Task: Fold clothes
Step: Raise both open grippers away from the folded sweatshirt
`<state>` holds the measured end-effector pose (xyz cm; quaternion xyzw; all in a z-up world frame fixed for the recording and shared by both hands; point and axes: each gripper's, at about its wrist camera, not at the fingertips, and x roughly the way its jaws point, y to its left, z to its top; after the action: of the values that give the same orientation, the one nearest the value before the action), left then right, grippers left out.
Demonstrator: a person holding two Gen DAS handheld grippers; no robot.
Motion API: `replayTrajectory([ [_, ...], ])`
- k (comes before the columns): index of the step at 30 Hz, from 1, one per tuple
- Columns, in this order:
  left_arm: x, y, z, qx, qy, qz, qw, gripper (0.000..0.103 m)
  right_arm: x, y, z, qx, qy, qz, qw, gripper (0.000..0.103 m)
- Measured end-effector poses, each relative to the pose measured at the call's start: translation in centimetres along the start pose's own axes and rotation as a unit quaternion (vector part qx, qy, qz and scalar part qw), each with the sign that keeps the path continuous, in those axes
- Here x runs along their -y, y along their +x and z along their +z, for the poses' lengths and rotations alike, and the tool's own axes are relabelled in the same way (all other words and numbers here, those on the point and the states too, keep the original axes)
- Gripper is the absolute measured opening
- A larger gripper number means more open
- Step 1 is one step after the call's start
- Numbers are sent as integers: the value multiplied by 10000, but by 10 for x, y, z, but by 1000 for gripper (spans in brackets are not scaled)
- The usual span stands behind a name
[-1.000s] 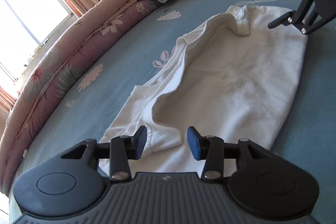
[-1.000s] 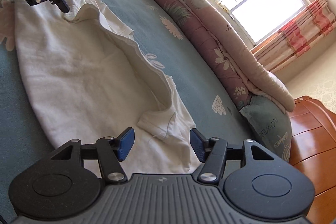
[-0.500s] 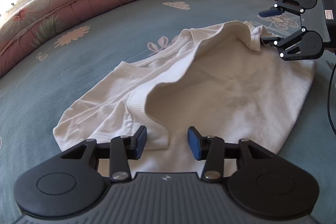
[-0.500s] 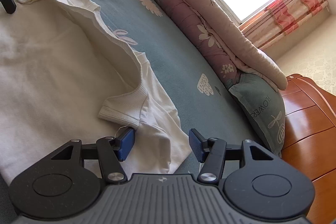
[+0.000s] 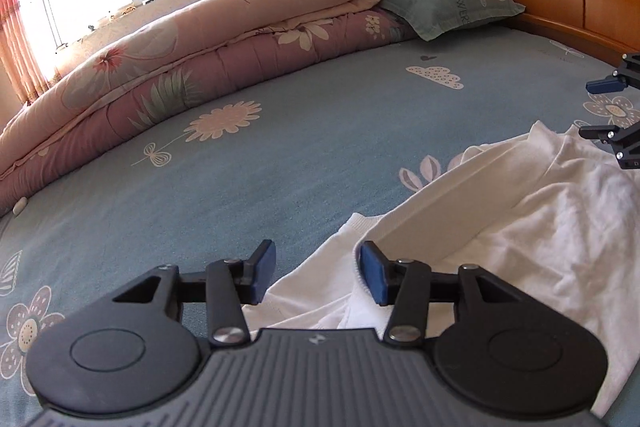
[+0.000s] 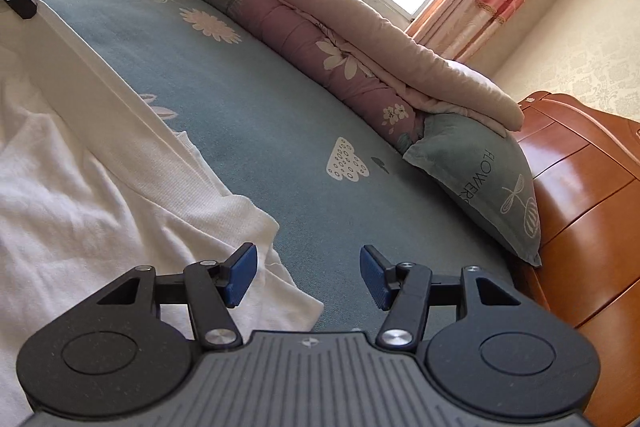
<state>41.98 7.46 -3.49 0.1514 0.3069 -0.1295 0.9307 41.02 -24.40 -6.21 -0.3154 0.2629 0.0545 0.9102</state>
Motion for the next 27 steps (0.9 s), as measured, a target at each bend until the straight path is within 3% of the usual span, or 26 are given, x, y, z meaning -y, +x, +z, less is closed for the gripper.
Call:
replayTrajectory([
  [5,-11,-18,6,111,-302,-348,9989,51,-14,-17,-5,69,-75,365,9993,62],
  [9,3,-35,3,115,-216,-955,9951,52,-25,-21,-6,84,-233,472,9986,62],
  [15,35,-26,-20,-371,81,-2234,9740,58,-28,-17,-6,39,-209,529,9984,63],
  [18,34,-2,-27,-708,115,-1753,9819,58,-29,-15,-6,28,-191,558,9983,63],
  [21,9,9,-25,-560,-317,-1159,9912,57,-28,-13,-5,9,-153,570,9983,63],
  [23,0,9,-23,-490,-613,-1070,9912,57,-25,-12,-2,30,-19,666,9978,63],
  [27,11,5,-27,-377,-480,-1360,9888,60,-18,-9,5,63,382,1039,9938,63],
])
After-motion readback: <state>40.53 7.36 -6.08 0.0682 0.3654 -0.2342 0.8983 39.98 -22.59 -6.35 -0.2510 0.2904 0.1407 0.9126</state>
